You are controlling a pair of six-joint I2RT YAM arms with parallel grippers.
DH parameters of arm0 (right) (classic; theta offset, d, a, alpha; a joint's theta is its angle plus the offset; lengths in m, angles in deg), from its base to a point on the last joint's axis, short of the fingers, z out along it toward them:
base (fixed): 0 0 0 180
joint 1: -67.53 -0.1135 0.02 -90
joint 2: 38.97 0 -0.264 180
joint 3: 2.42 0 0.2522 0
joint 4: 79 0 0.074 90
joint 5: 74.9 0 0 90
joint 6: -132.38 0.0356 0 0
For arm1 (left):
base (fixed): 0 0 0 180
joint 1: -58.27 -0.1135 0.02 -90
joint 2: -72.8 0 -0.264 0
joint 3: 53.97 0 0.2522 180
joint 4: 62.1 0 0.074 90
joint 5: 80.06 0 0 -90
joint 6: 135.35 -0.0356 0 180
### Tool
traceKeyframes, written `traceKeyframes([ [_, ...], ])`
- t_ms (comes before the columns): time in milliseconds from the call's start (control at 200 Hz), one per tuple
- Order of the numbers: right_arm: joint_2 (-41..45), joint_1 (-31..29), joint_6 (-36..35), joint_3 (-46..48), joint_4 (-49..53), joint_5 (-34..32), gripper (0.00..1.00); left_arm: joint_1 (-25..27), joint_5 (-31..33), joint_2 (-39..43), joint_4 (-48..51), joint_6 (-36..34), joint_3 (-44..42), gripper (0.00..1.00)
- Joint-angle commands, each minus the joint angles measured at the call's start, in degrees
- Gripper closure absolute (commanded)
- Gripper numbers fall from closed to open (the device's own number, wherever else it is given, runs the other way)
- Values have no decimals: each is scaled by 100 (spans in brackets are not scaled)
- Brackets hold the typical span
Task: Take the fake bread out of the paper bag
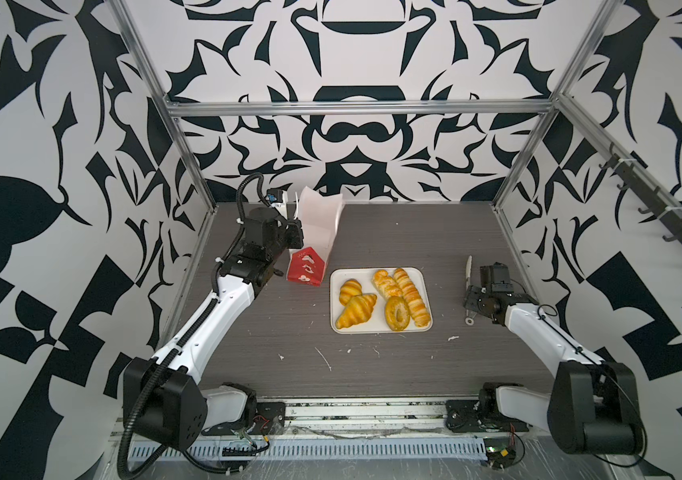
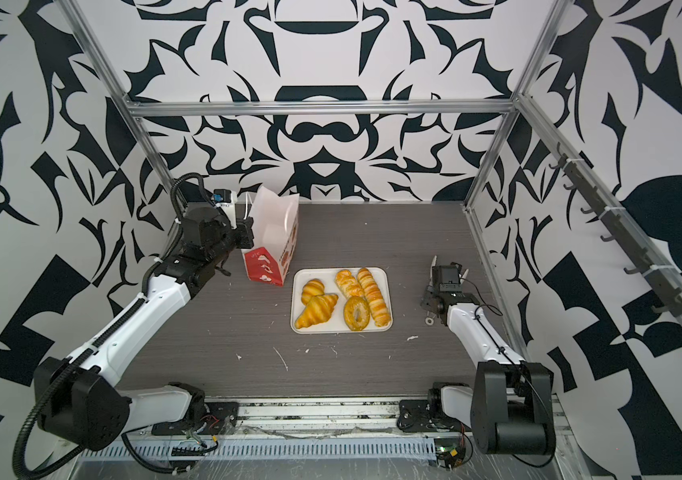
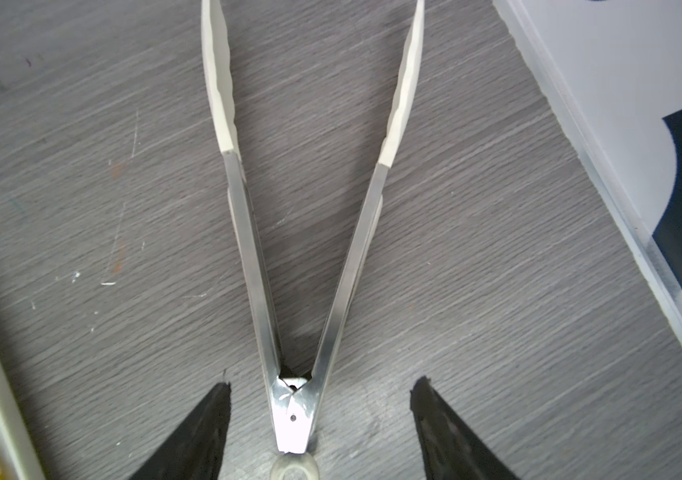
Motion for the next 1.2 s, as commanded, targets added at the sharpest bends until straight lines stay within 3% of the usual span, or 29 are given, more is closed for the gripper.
traceKeyframes([
  [0,106,-9,65,-11,-149,14,28,-194,-154,-83,-48,28,-47,95],
  [60,56,-13,64,-36,-149,32,28,-238,-178,-61,-58,6,-58,88],
  [230,-11,-20,67,-101,-157,98,28,-284,-15,4,97,-87,-18,56],
  [320,-2,-18,59,-118,-157,95,29,-302,45,118,109,-100,-48,28],
  [460,-58,-19,28,-145,-179,87,29,-319,97,467,68,-103,-87,0],
  [635,-152,-22,60,-141,-290,103,29,-336,207,950,207,-8,-23,1],
  [815,-15,-24,-40,-93,-557,102,30,-329,527,1988,608,-41,-45,1],
  [945,278,-45,-273,18,-1014,87,31,-329,1238,2992,761,-299,-386,1],
  [1040,419,-57,-410,241,-1690,72,32,-329,2033,3618,394,-534,-1130,1],
  [1090,421,-62,-475,322,-2015,270,29,-335,2364,3801,-40,-747,-1715,1],
  [1145,352,-89,-629,412,-2448,476,10,-329,2616,3849,-462,-952,-2327,1],
  [1195,257,-145,-697,408,-2612,380,8,-328,2777,3762,-843,-1062,-2799,1],
])
